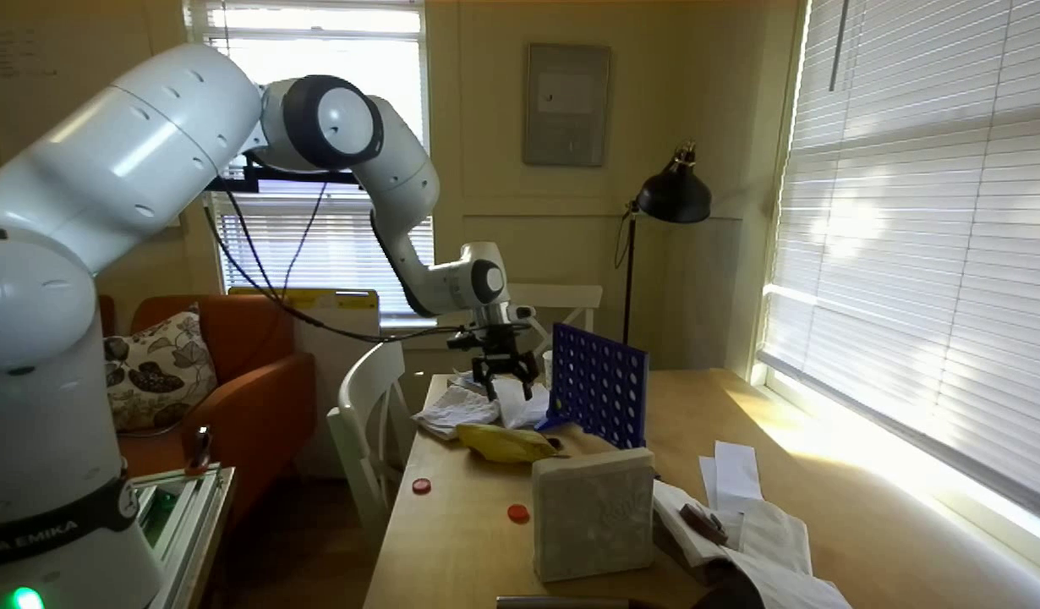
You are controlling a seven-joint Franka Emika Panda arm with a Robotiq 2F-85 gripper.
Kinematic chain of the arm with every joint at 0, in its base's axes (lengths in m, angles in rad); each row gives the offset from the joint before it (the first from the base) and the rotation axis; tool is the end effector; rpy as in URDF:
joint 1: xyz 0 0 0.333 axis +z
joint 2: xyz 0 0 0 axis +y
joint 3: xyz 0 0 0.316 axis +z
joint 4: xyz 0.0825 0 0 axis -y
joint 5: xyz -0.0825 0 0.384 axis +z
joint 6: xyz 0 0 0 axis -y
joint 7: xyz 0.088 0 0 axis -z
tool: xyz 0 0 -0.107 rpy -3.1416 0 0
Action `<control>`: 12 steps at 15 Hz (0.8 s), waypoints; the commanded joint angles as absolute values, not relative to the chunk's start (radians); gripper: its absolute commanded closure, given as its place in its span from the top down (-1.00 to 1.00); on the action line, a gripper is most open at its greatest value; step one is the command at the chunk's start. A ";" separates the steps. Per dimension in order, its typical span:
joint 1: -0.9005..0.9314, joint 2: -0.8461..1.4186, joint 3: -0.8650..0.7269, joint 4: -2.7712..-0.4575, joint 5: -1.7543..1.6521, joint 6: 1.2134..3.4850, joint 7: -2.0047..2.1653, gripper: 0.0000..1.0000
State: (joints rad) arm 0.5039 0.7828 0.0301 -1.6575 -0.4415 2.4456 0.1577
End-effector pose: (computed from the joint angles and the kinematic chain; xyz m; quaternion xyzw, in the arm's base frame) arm 0.5874 0.3443 0.1524 0.9301 0.3434 0.0479 0.1215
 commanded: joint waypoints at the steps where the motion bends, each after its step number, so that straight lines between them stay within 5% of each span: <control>1: 0.647 0.727 -0.079 -1.785 -0.475 2.536 0.418 1.00; 6: 0.884 0.741 -0.270 -1.849 -0.502 2.536 0.798 1.00; 12: 0.885 0.763 -0.253 -1.818 -0.547 2.521 0.835 1.00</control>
